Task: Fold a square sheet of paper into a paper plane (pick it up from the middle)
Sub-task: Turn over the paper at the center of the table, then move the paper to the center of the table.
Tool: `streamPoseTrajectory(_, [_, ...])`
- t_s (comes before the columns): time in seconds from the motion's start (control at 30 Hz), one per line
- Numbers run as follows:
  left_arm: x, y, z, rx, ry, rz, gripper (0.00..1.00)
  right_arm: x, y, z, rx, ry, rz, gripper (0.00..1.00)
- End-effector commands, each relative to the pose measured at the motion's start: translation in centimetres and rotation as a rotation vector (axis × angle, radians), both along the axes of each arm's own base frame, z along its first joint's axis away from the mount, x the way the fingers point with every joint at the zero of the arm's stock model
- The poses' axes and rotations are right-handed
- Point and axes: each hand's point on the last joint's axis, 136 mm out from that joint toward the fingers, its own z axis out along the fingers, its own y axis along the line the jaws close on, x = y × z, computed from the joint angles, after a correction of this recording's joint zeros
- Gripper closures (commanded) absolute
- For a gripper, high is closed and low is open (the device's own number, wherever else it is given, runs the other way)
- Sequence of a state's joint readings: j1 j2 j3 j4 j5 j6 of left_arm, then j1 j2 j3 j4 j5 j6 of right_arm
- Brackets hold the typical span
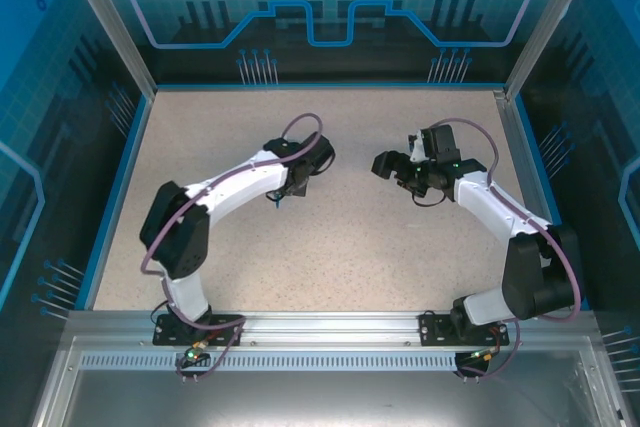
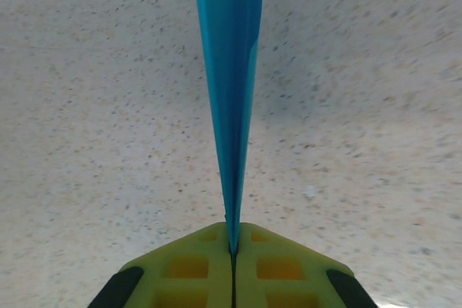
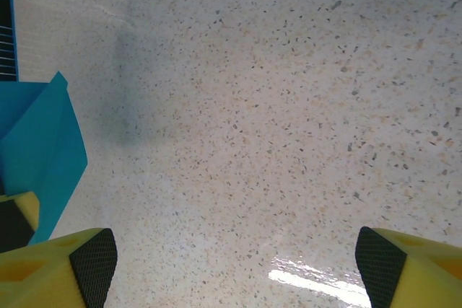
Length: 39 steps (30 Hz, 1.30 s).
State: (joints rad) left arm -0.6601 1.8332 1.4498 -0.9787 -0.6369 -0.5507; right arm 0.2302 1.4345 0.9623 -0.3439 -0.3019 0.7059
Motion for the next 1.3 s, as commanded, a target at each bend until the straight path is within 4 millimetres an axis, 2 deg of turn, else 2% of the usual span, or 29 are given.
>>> streamPoseTrajectory(0.0, [-0.1,0.4,0.0,0.137,0.009,-0.016,0.93,-0.4,-0.5,-1.1,-0.016,0.037,-0.02,0.11])
streamPoseTrajectory(0.23, [-0.3,-5.1,-5.6,-0.082,0.122,-0.049,0.87,-0.7,-0.6,-2.0,-0.017,0.062,-0.027,0.12])
streamPoseTrajectory(0.3, [-0.5,-6.4,-6.2,-0.154,0.142,-0.055,0.82,-0.8,-0.6,-2.2,-0.019,0.067,-0.027,0.12])
streamPoseTrajectory(0.4, [-0.7,-8.1,-5.9,-0.26,0.155,-0.075,0.68,-0.9,-0.6,-2.4,-0.019,0.066,-0.019,0.12])
streamPoseTrajectory(0.53, [-0.7,-10.2,-3.4,-0.463,0.13,-0.118,0.47,-1.0,-0.2,-2.4,-0.026,0.034,-0.001,0.11])
streamPoseTrajectory(0.6, [-0.6,-10.2,-1.9,-0.556,0.11,-0.112,0.38,-1.1,0.0,-2.5,-0.053,0.027,0.008,0.11])
streamPoseTrajectory(0.63, [-0.4,-10.0,-1.1,-0.609,0.094,-0.102,0.34,-1.1,0.2,-2.5,-0.07,0.023,0.014,0.11])
streamPoseTrajectory(0.73, [-0.2,-9.0,1.1,-0.779,0.06,-0.08,0.29,-1.4,1.6,-2.5,-0.113,0.009,0.052,0.11])
streamPoseTrajectory(0.8, [-0.1,-7.7,2.2,-0.852,0.028,-0.046,0.25,-1.5,3.1,-2.4,-0.145,-0.005,0.089,0.11])
streamPoseTrajectory(0.87, [-0.1,-5.6,2.7,-0.871,-0.011,-0.002,0.2,-1.7,5.5,-2.6,-0.174,-0.01,0.143,0.12])
streamPoseTrajectory(1.03, [-0.5,0.1,1.4,-0.828,-0.066,0.162,0.15,-2.6,12.9,-3.2,-0.194,-0.005,0.288,0.21])
streamPoseTrajectory(1.13, [-1.2,2.8,0.2,-0.829,-0.075,0.262,0.13,-3.6,17.4,-3.8,-0.186,0.019,0.375,0.29])
streamPoseTrajectory(1.27, [-2.1,5.5,-1.1,-0.825,-0.09,0.358,0.1,-4.6,21.7,-4.9,-0.164,0.055,0.448,0.37])
